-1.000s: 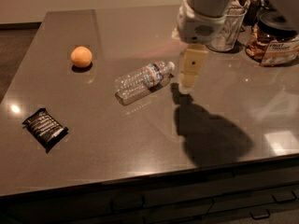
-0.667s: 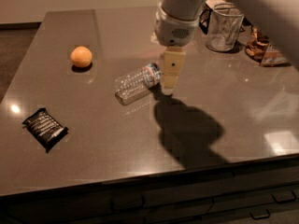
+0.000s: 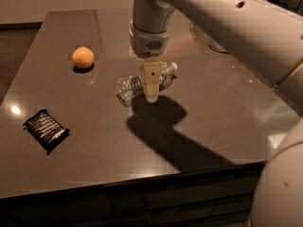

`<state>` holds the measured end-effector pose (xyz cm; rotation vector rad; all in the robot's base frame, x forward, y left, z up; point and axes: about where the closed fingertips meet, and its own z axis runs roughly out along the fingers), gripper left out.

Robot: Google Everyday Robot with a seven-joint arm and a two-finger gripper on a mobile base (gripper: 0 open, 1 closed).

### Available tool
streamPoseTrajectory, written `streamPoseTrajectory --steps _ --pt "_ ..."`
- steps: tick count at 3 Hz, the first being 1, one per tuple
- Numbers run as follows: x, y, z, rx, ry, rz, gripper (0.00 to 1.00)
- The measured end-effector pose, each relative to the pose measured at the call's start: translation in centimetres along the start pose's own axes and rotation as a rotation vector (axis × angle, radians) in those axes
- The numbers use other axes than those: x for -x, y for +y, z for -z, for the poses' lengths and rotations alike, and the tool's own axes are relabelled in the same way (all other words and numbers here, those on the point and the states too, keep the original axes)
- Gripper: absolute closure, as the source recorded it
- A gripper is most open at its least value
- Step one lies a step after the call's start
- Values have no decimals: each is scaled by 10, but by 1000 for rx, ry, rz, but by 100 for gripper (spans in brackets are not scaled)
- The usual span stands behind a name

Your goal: Pick water bottle

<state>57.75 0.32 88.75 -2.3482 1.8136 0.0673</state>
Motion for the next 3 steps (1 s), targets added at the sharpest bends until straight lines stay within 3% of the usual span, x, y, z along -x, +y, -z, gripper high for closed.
streamPoseTrajectory --steps 1,2,3 --pt "3 -4 -22 55 39 57 0" --pt "1 -9 -35 100 90 88 15" --pt "1 -15 -42 114 123 98 38"
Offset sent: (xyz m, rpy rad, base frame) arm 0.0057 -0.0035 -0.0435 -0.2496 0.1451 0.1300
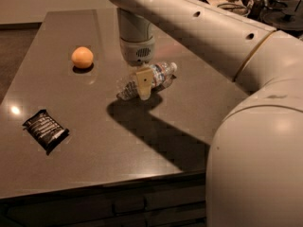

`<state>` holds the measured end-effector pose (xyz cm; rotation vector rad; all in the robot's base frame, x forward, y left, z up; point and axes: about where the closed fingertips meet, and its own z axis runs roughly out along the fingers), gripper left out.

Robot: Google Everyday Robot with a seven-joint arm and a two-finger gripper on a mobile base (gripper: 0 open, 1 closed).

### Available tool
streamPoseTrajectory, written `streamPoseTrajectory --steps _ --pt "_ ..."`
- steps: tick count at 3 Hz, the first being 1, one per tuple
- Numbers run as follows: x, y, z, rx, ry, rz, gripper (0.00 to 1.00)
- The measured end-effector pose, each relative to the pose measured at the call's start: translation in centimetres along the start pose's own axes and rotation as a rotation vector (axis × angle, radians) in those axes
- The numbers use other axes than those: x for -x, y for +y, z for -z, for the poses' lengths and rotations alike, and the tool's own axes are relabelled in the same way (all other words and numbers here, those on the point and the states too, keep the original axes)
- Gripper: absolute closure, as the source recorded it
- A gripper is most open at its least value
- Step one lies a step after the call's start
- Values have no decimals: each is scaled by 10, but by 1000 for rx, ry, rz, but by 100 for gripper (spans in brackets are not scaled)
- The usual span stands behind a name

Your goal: Pick water bottle

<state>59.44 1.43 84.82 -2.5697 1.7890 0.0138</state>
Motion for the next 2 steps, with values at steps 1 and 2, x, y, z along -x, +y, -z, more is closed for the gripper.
streamPoseTrajectory --steps 1,2 --pt "1 -5 9 -15 5 -9 62" --pt "9 0 37 -55 -26 -8 83"
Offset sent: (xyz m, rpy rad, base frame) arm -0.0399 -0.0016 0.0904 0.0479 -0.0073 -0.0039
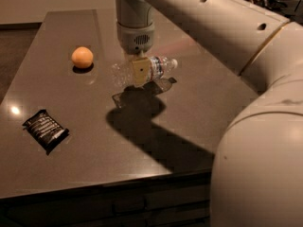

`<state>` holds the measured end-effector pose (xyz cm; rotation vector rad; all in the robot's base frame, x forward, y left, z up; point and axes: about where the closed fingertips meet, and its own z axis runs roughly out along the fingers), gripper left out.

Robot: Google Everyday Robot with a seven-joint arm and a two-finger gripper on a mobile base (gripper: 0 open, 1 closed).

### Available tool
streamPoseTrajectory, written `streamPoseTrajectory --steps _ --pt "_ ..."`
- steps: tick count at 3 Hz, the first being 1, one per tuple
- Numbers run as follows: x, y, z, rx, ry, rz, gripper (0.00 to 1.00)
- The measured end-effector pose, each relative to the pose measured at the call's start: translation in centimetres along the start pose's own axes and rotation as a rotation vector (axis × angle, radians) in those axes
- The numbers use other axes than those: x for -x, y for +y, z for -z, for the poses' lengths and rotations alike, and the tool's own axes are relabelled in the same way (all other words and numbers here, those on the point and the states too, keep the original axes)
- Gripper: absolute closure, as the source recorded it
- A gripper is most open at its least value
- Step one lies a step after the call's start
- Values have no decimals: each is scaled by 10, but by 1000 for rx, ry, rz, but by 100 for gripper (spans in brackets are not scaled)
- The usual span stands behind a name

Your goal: Pick water bottle

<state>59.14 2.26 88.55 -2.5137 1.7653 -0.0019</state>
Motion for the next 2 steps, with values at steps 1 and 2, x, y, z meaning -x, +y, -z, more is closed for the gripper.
streamPoseTrajectory --steps 1,2 --pt "18 11 37 -51 -39 22 100" --pt "35 28 74 -106 -76 44 100"
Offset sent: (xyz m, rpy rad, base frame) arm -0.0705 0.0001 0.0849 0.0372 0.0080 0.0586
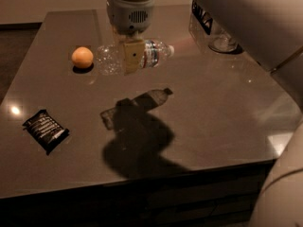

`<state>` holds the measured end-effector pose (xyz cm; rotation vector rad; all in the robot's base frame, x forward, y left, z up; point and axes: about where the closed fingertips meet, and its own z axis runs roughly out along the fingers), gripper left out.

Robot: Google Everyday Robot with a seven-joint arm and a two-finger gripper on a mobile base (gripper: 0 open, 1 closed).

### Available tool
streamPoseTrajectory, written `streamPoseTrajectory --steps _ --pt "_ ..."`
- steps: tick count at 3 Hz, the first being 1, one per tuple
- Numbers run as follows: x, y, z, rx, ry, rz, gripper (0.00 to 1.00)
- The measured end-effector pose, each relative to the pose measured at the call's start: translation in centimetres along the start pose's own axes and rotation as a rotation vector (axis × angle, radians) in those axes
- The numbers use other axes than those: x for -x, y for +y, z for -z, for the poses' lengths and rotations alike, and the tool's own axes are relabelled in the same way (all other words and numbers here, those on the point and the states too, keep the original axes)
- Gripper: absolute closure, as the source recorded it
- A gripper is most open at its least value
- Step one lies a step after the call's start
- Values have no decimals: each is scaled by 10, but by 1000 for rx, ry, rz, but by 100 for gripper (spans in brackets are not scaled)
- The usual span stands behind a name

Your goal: Pick water bottle

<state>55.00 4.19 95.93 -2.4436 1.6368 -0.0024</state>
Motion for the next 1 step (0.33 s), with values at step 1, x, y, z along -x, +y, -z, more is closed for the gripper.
streamPoseTrajectory --steps 1 --pt "3 -9 -1 -33 -12 0 100"
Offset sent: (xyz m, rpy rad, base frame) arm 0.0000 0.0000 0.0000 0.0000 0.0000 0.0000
